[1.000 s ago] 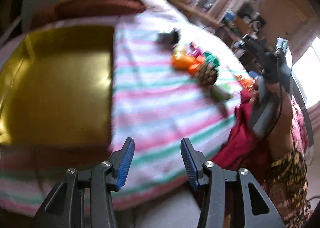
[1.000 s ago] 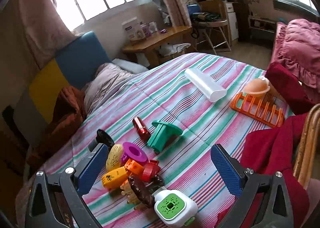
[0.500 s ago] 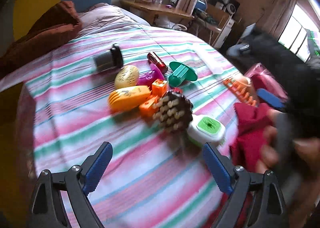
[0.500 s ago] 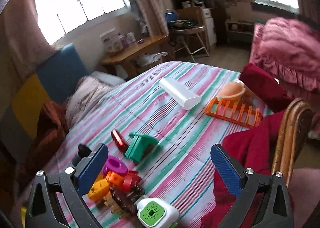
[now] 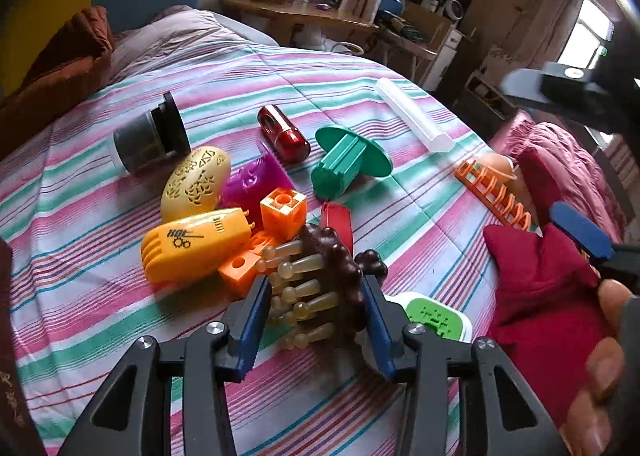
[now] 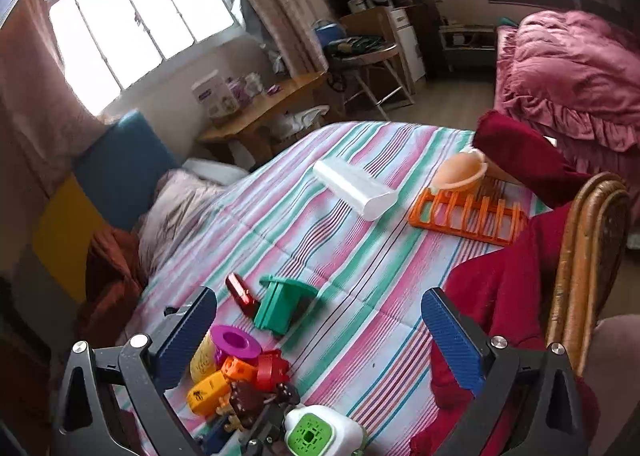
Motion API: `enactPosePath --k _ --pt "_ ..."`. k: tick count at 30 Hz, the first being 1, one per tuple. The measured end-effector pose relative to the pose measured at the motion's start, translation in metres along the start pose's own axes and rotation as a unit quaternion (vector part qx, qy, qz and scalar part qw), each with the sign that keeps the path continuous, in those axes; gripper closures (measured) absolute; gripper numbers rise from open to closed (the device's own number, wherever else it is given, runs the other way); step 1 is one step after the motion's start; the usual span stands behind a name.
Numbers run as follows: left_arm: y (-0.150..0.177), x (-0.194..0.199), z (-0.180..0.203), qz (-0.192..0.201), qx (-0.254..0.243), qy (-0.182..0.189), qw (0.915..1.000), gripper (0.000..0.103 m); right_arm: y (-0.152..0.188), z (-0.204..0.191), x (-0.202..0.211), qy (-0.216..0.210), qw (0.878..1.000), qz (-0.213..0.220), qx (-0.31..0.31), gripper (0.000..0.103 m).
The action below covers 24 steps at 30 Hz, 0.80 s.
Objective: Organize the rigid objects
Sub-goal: 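Grasp the brown brush with yellow bristles with the left tool, then lift the brown brush with the left tool while the right tool grasps the red block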
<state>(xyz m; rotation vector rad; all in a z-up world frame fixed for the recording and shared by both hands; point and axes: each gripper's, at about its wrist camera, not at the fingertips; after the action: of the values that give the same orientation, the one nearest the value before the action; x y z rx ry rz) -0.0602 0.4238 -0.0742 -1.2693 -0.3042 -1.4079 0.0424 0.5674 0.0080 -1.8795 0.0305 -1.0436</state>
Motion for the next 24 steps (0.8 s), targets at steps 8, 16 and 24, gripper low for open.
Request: enactPosePath --k 8,16,24 --pt "0.015 0.012 -0.021 0.003 -0.013 0.013 0.9998 0.067 0.010 -0.027 -0.049 -0.053 0.990 -0.120 0.049 0.000" --pt "0.029 0.031 -0.047 0.015 0.016 0.018 0.9996 0.067 0.014 -0.025 -0.058 -0.065 0.987 -0.139 0.039 0.000" --pt "0.050 0.049 -0.058 0.031 0.023 0.025 0.9990 0.067 0.023 -0.039 -0.078 -0.087 0.977 -0.185 0.065 0.028"
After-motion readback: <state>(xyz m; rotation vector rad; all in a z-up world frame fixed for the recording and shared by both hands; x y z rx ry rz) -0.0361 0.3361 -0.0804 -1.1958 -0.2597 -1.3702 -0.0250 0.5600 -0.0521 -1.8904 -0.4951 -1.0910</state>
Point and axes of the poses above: each gripper's, at about its wrist camera, not at the fingertips, and x roughly against the way its jaws point, z to its right, y to its underside, and after that the axes turned 15 degrees about x, right-handed
